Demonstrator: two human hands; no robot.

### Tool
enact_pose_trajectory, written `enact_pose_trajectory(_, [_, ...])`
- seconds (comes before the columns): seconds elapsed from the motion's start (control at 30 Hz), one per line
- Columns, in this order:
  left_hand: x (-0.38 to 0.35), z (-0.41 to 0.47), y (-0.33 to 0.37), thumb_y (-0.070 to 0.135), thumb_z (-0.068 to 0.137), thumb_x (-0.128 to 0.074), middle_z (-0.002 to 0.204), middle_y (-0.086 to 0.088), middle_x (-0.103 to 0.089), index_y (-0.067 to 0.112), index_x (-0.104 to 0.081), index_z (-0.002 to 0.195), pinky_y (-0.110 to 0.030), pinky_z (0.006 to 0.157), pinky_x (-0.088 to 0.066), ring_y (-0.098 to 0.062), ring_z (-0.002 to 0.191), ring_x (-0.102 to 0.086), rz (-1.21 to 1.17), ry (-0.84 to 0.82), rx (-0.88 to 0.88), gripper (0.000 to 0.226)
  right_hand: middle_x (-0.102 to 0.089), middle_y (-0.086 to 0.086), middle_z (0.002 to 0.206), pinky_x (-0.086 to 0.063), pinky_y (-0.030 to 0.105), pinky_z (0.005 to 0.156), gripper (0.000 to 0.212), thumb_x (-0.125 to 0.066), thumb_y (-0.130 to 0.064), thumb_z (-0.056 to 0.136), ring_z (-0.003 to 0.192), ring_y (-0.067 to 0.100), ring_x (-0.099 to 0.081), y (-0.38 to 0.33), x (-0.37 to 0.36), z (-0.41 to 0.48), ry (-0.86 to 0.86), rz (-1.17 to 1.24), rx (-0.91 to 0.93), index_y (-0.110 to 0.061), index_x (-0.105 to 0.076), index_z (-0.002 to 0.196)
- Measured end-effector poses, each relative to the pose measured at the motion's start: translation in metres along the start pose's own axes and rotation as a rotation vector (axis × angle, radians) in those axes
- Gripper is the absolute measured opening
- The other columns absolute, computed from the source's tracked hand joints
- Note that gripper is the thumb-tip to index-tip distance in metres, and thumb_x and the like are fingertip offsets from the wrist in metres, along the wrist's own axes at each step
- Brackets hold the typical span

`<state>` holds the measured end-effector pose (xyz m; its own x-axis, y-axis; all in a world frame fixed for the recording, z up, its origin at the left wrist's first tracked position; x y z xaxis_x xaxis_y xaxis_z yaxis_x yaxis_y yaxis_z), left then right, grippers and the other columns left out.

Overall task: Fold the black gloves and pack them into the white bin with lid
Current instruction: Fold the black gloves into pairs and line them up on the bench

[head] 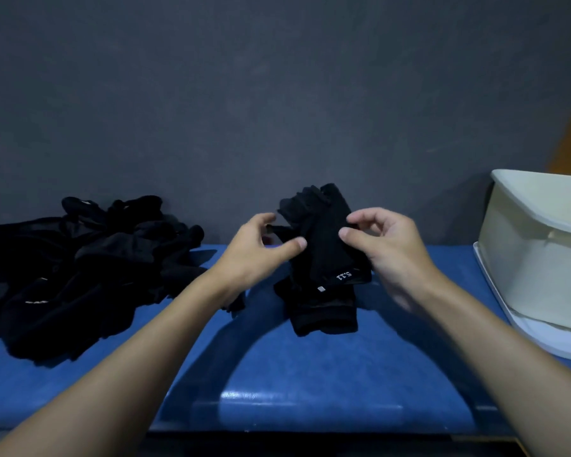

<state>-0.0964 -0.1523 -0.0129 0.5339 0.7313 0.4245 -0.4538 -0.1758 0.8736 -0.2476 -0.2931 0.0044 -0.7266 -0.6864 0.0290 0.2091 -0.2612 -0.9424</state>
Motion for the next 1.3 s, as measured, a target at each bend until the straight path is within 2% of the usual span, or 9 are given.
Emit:
enact_pose_trajectory(0.07, [-0.01, -0.003, -0.006, 0.043, 0.074, -0.082, 0.123, 0.003, -0.068, 0.014, -0.054, 0.136, -0.027, 0.097, -0.053, -0.009, 0.112, -0.065, -0.143, -0.11, 0.016, 0.074, -0.061, 0.008, 0.089, -0.049, 0.029, 0.066, 0.02, -0.067, 0.004, 0.085, 0.078, 0.017, -0.06, -0.001, 0.002, -0.001, 0.007, 0.105, -0.02, -0.015, -0.062, 0.088])
enact_pose_trajectory(0.17, [-0.012, -0.007, 0.006, 0.017, 0.091, -0.071, 0.097, -0.001, -0.075, 0.003, -0.071, 0.107, -0.019, 0.076, -0.051, -0.01, 0.084, -0.069, -0.23, -0.104, -0.056, 0.022, -0.058, 0.008, 0.086, -0.047, 0.031, 0.066, 0.024, -0.062, 0.009, 0.087, 0.076, 0.019, -0.055, -0.001, 0.004, -0.004, -0.019, 0.151, -0.026, -0.015, -0.062, 0.087])
enact_pose_trajectory(0.4, [-0.019, -0.005, 0.008, 0.026, 0.094, -0.067, 0.069, -0.007, -0.068, -0.002, -0.068, 0.089, -0.03, 0.051, -0.049, -0.016, 0.048, -0.058, -0.16, -0.118, -0.001, 0.028, -0.067, 0.003, 0.107, -0.059, 0.032, 0.069, 0.033, -0.063, 0.006, 0.088, 0.081, 0.023, -0.07, 0.013, 0.006, -0.012, -0.074, -0.064, -0.115, -0.013, -0.066, 0.115])
enact_pose_trajectory(0.6, [-0.021, -0.005, -0.006, 0.027, 0.092, -0.069, 0.065, -0.004, -0.066, -0.002, -0.066, 0.081, -0.022, 0.054, -0.046, -0.01, 0.054, -0.054, 0.019, -0.166, 0.003, 0.031, -0.071, 0.01, 0.104, -0.059, 0.038, 0.081, 0.039, -0.068, 0.002, 0.086, 0.084, 0.024, -0.072, 0.042, 0.005, -0.013, -0.127, -0.167, -0.273, -0.009, -0.062, 0.123])
enact_pose_trajectory(0.77, [-0.021, -0.005, -0.015, 0.033, 0.093, -0.066, 0.081, -0.019, -0.072, 0.003, -0.066, 0.079, -0.034, 0.066, -0.05, -0.015, 0.063, -0.056, 0.16, -0.164, -0.03, 0.033, -0.071, 0.004, 0.104, -0.057, 0.04, 0.09, 0.052, -0.073, -0.005, 0.083, 0.092, 0.022, -0.072, 0.051, -0.005, -0.018, -0.231, -0.272, -0.286, -0.012, -0.056, 0.132])
enact_pose_trajectory(0.97, [-0.025, -0.007, -0.028, 0.035, 0.094, -0.061, 0.063, -0.001, -0.061, 0.008, -0.063, 0.074, -0.031, 0.063, -0.046, -0.013, 0.061, -0.053, 0.332, -0.053, -0.024, 0.034, -0.063, -0.009, 0.097, -0.052, 0.012, 0.065, 0.051, -0.072, -0.011, 0.085, 0.083, 0.005, -0.065, 0.05, -0.013, -0.022, -0.26, -0.412, -0.25, -0.016, -0.052, 0.132])
enact_pose_trajectory(1.1, [-0.026, -0.011, -0.037, 0.031, 0.094, -0.063, 0.07, -0.001, -0.065, 0.011, -0.062, 0.076, -0.02, 0.058, -0.044, -0.012, 0.066, -0.058, 0.31, 0.006, -0.013, 0.027, -0.065, 0.002, 0.092, -0.05, 0.017, 0.05, 0.029, -0.071, -0.015, 0.087, 0.064, 0.012, -0.062, 0.053, -0.013, -0.023, -0.256, -0.426, -0.282, -0.013, -0.061, 0.114])
enact_pose_trajectory(1.2, [-0.027, -0.01, -0.035, 0.024, 0.092, -0.065, 0.071, -0.002, -0.068, 0.018, -0.057, 0.081, -0.014, 0.057, -0.042, -0.013, 0.065, -0.058, 0.296, 0.003, -0.048, 0.015, -0.062, -0.004, 0.088, -0.047, 0.02, 0.056, 0.023, -0.071, -0.026, 0.088, 0.067, 0.009, -0.059, 0.052, -0.009, -0.019, -0.221, -0.546, -0.21, -0.018, -0.064, 0.108])
enact_pose_trajectory(1.3, [-0.028, -0.01, -0.035, 0.019, 0.094, -0.062, 0.069, -0.006, -0.069, 0.025, -0.05, 0.087, -0.026, 0.062, -0.044, -0.009, 0.053, -0.049, 0.278, -0.045, -0.091, 0.015, -0.057, -0.01, 0.088, -0.042, 0.02, 0.072, 0.028, -0.071, -0.033, 0.086, 0.081, 0.008, -0.055, 0.052, -0.005, -0.016, -0.217, -0.683, -0.162, -0.021, -0.066, 0.112])
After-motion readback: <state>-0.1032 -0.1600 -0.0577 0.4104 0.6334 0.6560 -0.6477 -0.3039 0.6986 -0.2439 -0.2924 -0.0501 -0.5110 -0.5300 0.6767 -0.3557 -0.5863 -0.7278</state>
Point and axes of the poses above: each hand's wrist, its own z-axis towards the middle knuckle, its own x-axis out of the back of the hand, y = z × x, the point moved 6 cm from there along z, towards the middle knuckle
